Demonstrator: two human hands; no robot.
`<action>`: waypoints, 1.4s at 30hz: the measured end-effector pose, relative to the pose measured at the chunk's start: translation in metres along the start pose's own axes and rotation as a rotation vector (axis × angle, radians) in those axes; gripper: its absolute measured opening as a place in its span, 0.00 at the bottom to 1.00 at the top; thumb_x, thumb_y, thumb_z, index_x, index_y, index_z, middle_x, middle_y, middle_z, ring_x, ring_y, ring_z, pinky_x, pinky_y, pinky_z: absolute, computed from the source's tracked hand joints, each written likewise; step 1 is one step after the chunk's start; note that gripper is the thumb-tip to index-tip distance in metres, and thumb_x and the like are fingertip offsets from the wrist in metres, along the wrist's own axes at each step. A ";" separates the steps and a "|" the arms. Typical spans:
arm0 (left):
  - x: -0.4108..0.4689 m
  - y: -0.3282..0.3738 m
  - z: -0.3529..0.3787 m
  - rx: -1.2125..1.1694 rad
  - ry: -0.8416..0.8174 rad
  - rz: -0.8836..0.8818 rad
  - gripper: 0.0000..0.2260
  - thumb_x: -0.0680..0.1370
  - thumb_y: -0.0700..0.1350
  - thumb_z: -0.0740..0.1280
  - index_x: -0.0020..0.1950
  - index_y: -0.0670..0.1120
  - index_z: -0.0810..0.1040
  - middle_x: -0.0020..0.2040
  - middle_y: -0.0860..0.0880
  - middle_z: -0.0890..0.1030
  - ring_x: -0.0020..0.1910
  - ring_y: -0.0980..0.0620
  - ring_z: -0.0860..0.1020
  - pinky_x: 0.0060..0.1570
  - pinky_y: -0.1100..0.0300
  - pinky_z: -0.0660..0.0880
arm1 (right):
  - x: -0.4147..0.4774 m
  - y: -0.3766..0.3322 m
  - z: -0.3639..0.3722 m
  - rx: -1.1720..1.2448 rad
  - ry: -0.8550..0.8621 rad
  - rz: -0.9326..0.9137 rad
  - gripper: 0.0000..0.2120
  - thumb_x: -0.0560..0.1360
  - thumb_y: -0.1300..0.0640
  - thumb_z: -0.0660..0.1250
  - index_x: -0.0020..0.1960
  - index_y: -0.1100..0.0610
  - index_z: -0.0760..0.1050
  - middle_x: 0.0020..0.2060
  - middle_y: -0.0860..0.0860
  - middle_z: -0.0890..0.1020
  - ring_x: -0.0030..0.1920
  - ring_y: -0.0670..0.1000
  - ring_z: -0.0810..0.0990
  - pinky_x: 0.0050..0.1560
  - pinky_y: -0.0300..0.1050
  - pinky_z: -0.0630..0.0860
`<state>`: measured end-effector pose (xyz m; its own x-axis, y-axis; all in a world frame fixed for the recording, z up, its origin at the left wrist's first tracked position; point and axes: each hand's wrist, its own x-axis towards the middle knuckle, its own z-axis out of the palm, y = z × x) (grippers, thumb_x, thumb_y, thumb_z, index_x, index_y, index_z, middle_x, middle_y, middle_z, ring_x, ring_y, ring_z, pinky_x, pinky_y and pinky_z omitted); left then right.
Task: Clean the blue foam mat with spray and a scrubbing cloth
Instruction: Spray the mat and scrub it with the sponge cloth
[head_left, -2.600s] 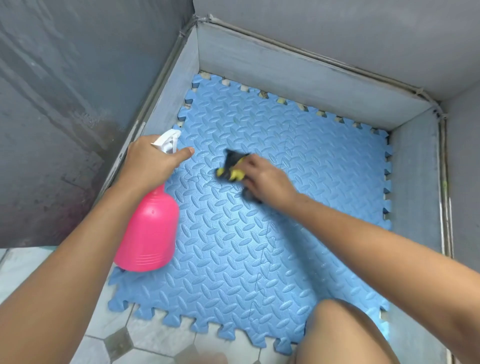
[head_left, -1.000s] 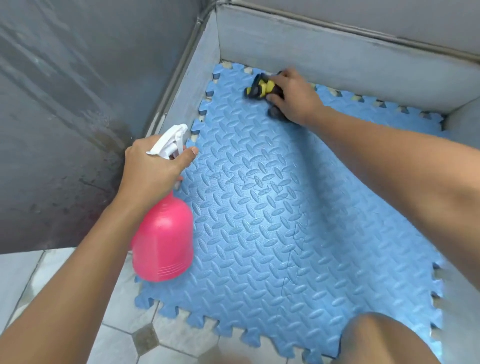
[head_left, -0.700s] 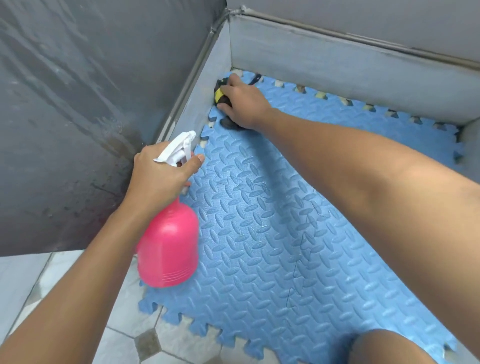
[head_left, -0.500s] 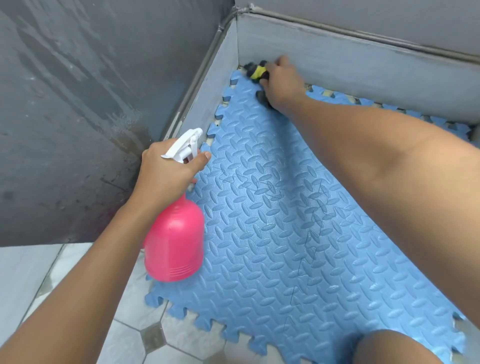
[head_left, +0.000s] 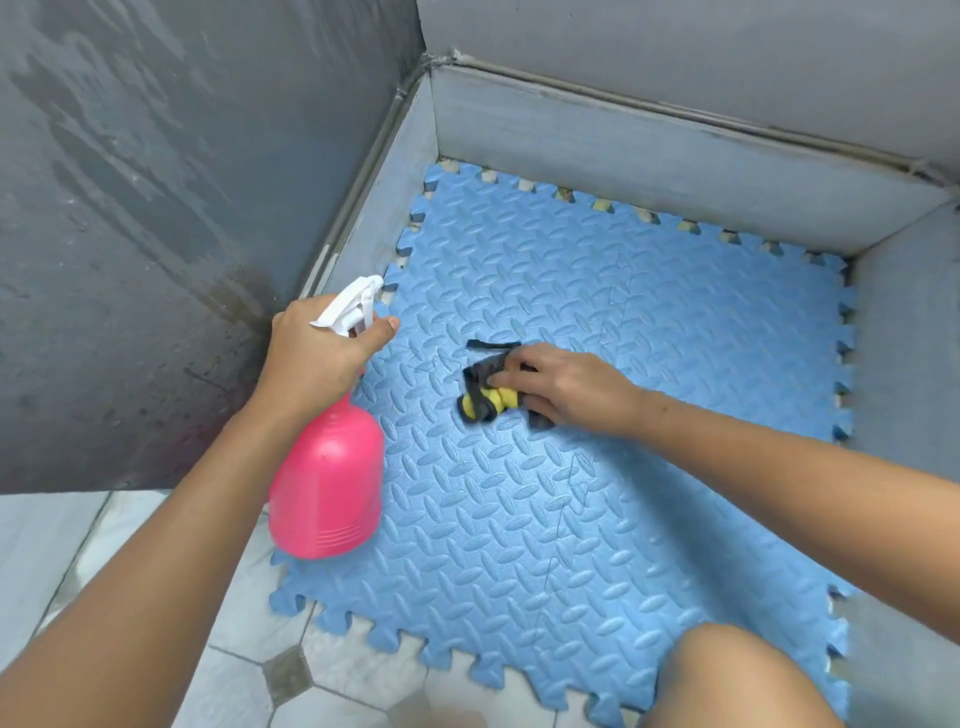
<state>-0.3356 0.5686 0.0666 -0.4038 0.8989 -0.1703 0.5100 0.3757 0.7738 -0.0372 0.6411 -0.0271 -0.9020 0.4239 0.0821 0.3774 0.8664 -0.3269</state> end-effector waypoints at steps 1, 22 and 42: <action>0.000 0.000 0.000 0.002 -0.004 -0.002 0.29 0.67 0.63 0.74 0.52 0.38 0.83 0.39 0.38 0.85 0.39 0.36 0.83 0.47 0.42 0.84 | -0.004 0.026 -0.007 -0.028 0.064 0.128 0.17 0.80 0.51 0.62 0.68 0.49 0.74 0.59 0.49 0.75 0.58 0.52 0.76 0.42 0.46 0.78; 0.055 0.091 0.094 0.159 -0.332 0.157 0.34 0.65 0.69 0.69 0.40 0.36 0.79 0.40 0.36 0.83 0.41 0.38 0.82 0.46 0.44 0.79 | -0.114 0.092 -0.051 -0.149 0.190 0.847 0.18 0.80 0.56 0.62 0.69 0.57 0.72 0.61 0.57 0.73 0.54 0.62 0.78 0.42 0.52 0.76; 0.075 0.090 0.093 0.176 -0.075 0.014 0.25 0.71 0.64 0.75 0.43 0.41 0.86 0.35 0.44 0.85 0.36 0.48 0.80 0.48 0.53 0.77 | 0.023 0.129 -0.049 -0.087 0.285 0.930 0.18 0.76 0.58 0.67 0.65 0.59 0.73 0.65 0.58 0.70 0.58 0.61 0.76 0.51 0.57 0.79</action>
<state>-0.2493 0.6909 0.0664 -0.3410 0.9162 -0.2104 0.6429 0.3906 0.6588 0.0006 0.7755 -0.0216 -0.1560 0.9863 0.0546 0.9375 0.1652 -0.3064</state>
